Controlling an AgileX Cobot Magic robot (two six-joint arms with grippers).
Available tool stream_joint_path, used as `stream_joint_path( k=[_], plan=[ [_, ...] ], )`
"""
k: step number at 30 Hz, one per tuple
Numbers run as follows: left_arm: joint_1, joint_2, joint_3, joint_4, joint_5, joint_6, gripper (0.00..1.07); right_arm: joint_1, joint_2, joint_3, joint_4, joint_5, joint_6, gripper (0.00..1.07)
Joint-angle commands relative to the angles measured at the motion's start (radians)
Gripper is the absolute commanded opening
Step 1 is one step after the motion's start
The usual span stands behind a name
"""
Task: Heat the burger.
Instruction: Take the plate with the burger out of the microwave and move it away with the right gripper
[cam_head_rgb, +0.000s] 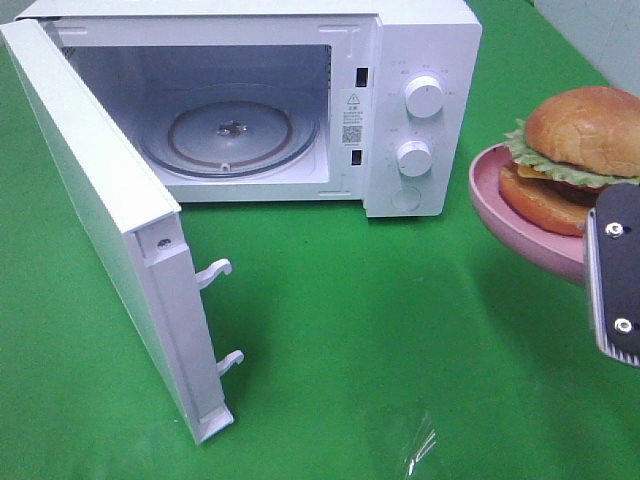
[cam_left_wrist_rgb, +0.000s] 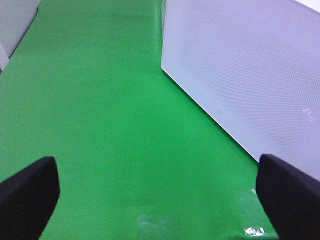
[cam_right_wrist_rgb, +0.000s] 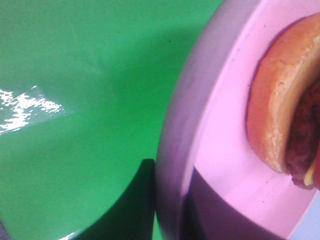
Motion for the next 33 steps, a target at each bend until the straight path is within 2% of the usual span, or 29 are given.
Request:
stream_joint_path(
  k=[1,5,16,24,28,33],
  plan=[
    [0.002,-0.005,-0.001,-0.003,-0.013,0.0,1.0,0.001,-0.018,-0.007,-0.053,0.009,0.083,0.0],
    [0.002,-0.005,-0.001,-0.003,-0.013,0.0,1.0,0.001,-0.018,-0.007,-0.055,0.053,0.164,0.0],
    [0.002,-0.005,-0.001,-0.003,-0.013,0.0,1.0,0.001,0.001,-0.007,-0.158,0.18,0.419,0.0],
    [0.002,-0.005,-0.001,-0.003,-0.013,0.0,1.0,0.001,0.108,-0.012,-0.192,0.221,0.652,0.0],
    [0.002,-0.005,-0.001,-0.003,-0.013,0.0,1.0,0.001,0.212,-0.044,-0.205,0.227,0.838,0.0],
    [0.002,-0.005,-0.001,-0.003,-0.013,0.0,1.0,-0.002,0.293,-0.066,-0.226,0.249,0.954,0.0]
  ],
)
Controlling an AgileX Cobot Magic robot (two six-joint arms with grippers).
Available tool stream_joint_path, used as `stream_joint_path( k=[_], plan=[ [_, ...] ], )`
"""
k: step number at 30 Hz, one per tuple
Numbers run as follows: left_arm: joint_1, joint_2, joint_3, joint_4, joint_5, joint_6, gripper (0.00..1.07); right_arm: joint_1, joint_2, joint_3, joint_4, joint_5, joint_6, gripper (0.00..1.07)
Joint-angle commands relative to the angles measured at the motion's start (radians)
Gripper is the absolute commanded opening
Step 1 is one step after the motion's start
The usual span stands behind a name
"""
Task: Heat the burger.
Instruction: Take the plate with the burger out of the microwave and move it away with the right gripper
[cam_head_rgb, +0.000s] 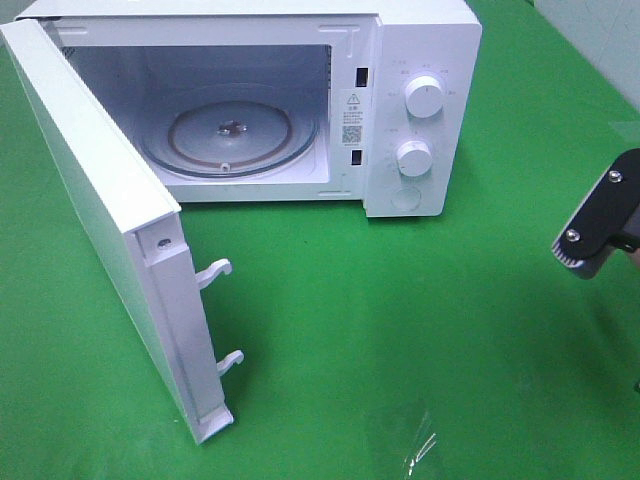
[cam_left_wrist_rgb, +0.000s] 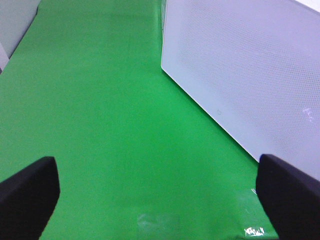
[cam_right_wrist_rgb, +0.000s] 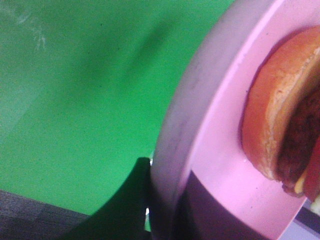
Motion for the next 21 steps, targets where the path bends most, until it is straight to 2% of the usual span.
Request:
stream_joint_path(
  k=[1,8,13,21],
  plan=[
    [0.002,-0.005,-0.001,-0.003,-0.013,0.0,1.0,-0.002,0.064,-0.027,-0.096,0.037,0.125,0.0],
    [0.002,-0.005,-0.001,-0.003,-0.013,0.0,1.0,-0.008,0.181,-0.05,-0.145,0.046,0.356,0.02],
    [0.002,-0.005,-0.001,-0.003,-0.013,0.0,1.0,-0.081,0.247,-0.05,-0.144,0.016,0.392,0.02],
    [0.002,-0.005,-0.001,-0.003,-0.013,0.0,1.0,-0.144,0.338,-0.05,-0.146,-0.04,0.405,0.04]
  ],
)
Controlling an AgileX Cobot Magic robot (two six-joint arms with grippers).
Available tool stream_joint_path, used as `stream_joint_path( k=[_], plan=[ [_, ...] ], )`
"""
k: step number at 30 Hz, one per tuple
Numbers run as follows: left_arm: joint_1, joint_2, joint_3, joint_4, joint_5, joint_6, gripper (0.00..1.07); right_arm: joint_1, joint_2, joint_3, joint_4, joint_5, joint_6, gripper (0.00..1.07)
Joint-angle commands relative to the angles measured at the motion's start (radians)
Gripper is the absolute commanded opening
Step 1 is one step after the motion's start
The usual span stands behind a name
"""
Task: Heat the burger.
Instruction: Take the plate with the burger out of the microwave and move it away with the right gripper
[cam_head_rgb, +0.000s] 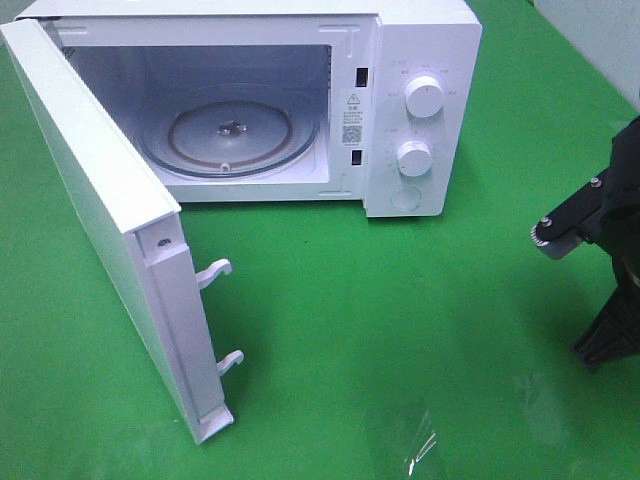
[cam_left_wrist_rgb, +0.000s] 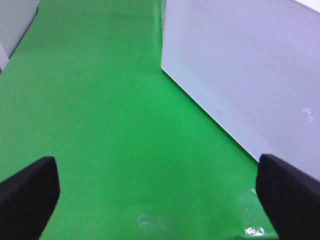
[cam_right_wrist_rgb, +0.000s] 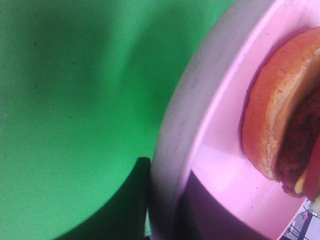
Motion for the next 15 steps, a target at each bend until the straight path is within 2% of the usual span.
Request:
stream_joint_path(
  k=[1,15],
  plan=[
    [0.002,-0.005,-0.001,-0.003,-0.013,0.0,1.0,-0.021,0.027,-0.009,-0.059,0.017,0.026,0.04],
    [0.002,-0.005,-0.001,-0.003,-0.013,0.0,1.0,-0.124,0.184,-0.009,-0.063,-0.122,0.109,0.05]
  ],
)
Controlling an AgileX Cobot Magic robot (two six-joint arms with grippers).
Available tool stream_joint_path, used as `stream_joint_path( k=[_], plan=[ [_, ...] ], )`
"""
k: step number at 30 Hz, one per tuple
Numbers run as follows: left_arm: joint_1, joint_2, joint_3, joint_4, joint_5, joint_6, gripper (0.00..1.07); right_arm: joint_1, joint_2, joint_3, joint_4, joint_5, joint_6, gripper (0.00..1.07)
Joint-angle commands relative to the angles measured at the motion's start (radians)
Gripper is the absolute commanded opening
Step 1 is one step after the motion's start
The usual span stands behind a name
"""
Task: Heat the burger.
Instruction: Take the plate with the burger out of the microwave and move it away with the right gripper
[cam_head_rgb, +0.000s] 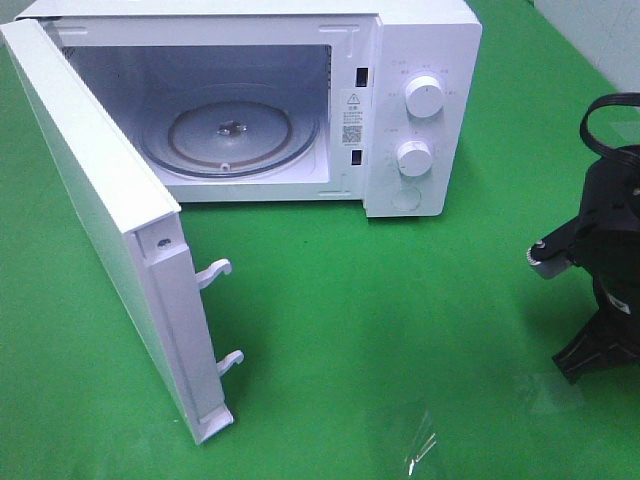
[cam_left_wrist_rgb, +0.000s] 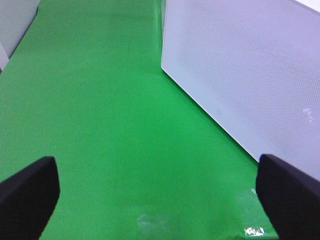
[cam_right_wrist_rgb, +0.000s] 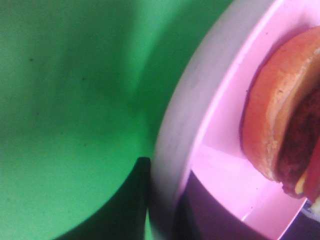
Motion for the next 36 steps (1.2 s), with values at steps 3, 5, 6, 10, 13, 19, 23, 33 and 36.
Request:
stream_joint_path(
  k=[3,5,6,10,13,19,23,33,36],
  plan=[
    [0.002,-0.005,-0.001,-0.003,-0.013,0.0,1.0,-0.033,0.041,-0.007,-0.054,-0.008,0.025,0.09],
    [0.002,-0.005,-0.001,-0.003,-0.013,0.0,1.0,-0.034,0.055,-0.007,-0.053,-0.008,0.036,0.12],
    [0.002,-0.005,-0.001,-0.003,-0.013,0.0,1.0,-0.034,0.055,-0.007,-0.053,-0.008,0.036,0.12],
    [0.002,-0.005,-0.001,-0.003,-0.013,0.0,1.0,-0.033,0.06,-0.007,-0.053,-0.018,0.037,0.2],
    [0.002,-0.005,-0.001,-0.003,-0.013,0.0,1.0,-0.033,0.058,-0.015,-0.039,-0.028,0.036,0.32],
    [0.002,-0.005,-0.001,-0.003,-0.013,0.0,1.0,-0.03,0.058,-0.045,0.024,-0.018,0.01,0.38],
    [0.002,-0.005,-0.001,-0.003,-0.013,0.0,1.0,-0.03,0.011,-0.073,0.141,-0.027,-0.118,0.38],
    [0.002,-0.005,-0.001,-0.003,-0.013,0.0,1.0,-0.03,-0.217,-0.076,0.269,-0.027,-0.31,0.39],
    [0.002,-0.005,-0.001,-0.003,-0.013,0.0,1.0,-0.03,-0.293,-0.076,0.325,-0.031,-0.392,0.42]
  ],
)
